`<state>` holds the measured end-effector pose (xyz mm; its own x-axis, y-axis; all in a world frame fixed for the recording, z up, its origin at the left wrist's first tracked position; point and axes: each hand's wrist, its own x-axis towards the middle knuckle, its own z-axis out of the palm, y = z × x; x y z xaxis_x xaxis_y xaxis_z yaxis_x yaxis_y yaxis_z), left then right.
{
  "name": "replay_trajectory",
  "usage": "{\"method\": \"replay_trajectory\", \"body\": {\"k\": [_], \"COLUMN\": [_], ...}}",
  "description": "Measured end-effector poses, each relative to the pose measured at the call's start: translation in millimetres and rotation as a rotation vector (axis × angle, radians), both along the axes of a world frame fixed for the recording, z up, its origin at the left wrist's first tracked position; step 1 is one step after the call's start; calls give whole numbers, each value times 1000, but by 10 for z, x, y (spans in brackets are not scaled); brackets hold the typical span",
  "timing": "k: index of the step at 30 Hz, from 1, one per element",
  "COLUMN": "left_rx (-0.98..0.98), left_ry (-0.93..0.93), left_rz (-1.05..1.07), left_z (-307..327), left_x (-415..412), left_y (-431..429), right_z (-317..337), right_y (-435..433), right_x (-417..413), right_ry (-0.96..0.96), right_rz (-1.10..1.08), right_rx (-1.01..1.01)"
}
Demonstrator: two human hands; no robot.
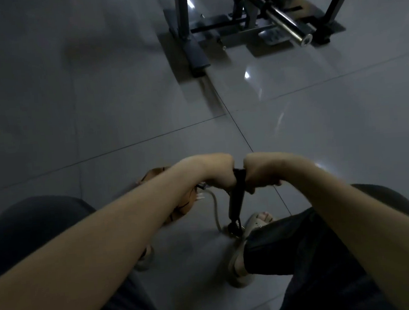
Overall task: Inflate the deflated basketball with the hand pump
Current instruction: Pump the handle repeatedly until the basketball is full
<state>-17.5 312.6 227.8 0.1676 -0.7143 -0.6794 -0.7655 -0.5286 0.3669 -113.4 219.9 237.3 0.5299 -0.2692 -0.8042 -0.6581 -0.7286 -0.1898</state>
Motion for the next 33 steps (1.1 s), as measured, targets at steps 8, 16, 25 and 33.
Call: {"method": "replay_trajectory", "body": {"k": [8, 16, 25, 33], "left_rx": [-14, -78, 13, -45], "left_ry": [-87, -155, -19, -15], "left_rz": [-24, -20, -31, 55], "left_z": [-974, -1139, -471, 15], "left_x": [-441, -551, -265, -89], "left_y": [360, 341, 288, 97], "right_z": [-1089, -1198, -357, 6], "right_y": [315, 289, 202, 6], "right_x": [-330, -432, -154, -22], "right_ry": [3, -27, 74, -33], "right_rz": [124, 127, 108, 33], "right_rx": [-111, -170, 52, 8]}}
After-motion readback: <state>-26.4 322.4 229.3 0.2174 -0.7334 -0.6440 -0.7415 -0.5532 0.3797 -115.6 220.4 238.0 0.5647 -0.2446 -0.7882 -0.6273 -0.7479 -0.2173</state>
